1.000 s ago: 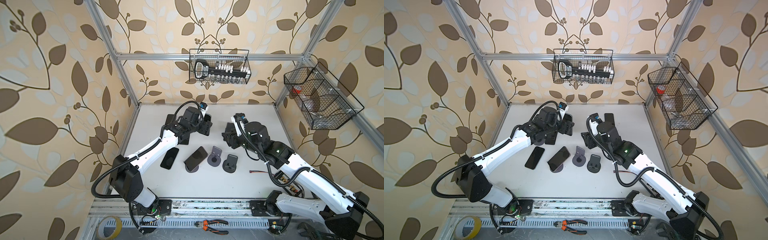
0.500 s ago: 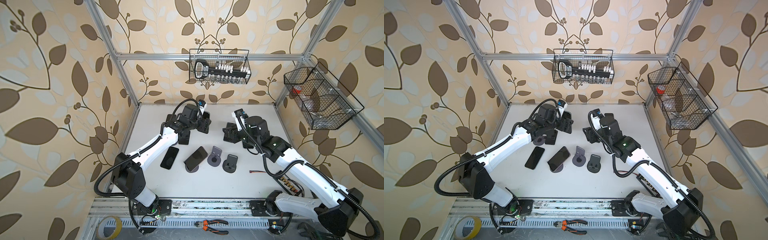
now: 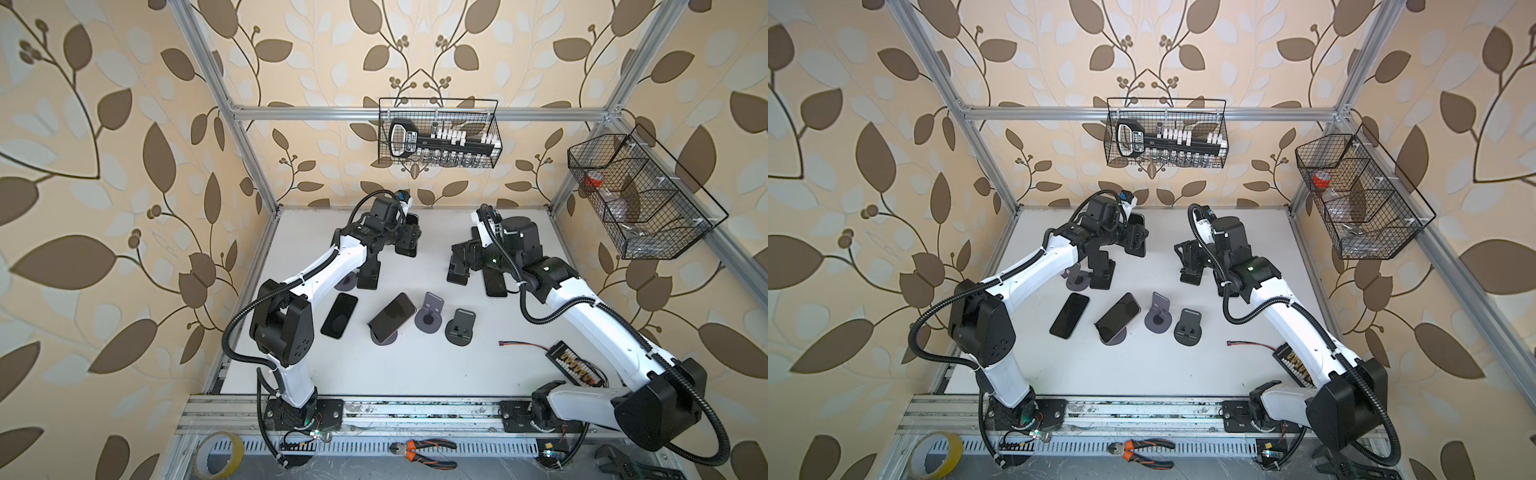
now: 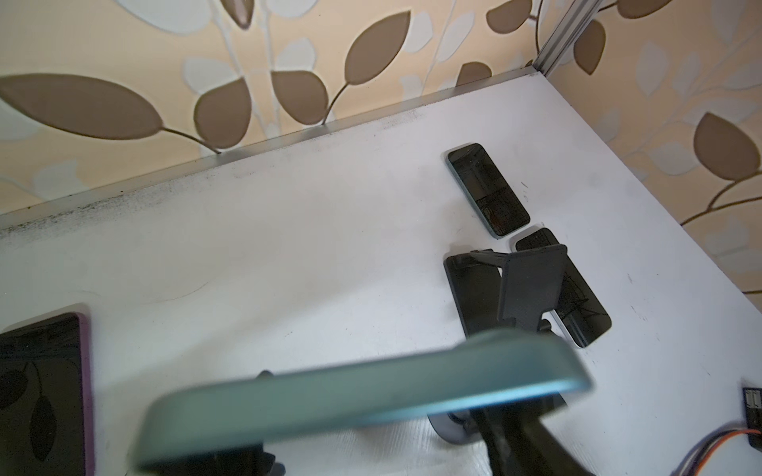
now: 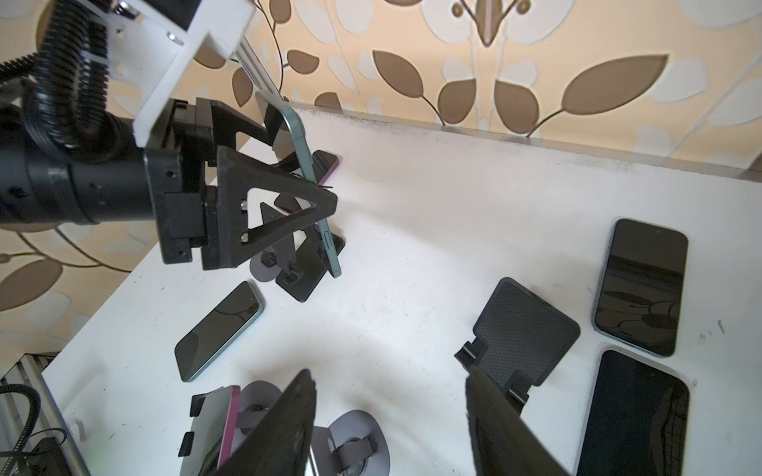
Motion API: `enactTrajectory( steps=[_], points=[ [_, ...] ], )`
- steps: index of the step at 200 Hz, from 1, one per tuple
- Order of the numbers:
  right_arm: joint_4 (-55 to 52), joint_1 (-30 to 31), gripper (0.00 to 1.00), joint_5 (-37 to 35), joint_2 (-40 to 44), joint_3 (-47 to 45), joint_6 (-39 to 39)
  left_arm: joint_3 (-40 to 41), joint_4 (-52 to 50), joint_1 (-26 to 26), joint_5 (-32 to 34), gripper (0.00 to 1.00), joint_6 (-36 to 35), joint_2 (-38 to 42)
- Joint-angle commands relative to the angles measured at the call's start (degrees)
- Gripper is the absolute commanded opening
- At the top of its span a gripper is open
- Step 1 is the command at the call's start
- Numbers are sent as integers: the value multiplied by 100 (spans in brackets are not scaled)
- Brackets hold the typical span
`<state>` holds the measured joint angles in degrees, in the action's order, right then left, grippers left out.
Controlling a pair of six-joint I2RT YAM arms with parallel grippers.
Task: Remove the phone from the phone stand
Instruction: Place the phone at the top-center of the table.
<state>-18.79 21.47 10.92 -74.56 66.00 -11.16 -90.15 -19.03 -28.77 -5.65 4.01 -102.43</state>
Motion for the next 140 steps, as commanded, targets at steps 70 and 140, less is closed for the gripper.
enactTrajectory(
  steps=[70, 140],
  points=[
    [41, -39, 60, 1034, -964, 563, -203, -691, -531, 153, -76, 58, -76, -749],
    [-66, -46, 61, 1691, -1413, 581, -679, -1217, -864, 223, -50, 58, -123, -1444]
  ],
)
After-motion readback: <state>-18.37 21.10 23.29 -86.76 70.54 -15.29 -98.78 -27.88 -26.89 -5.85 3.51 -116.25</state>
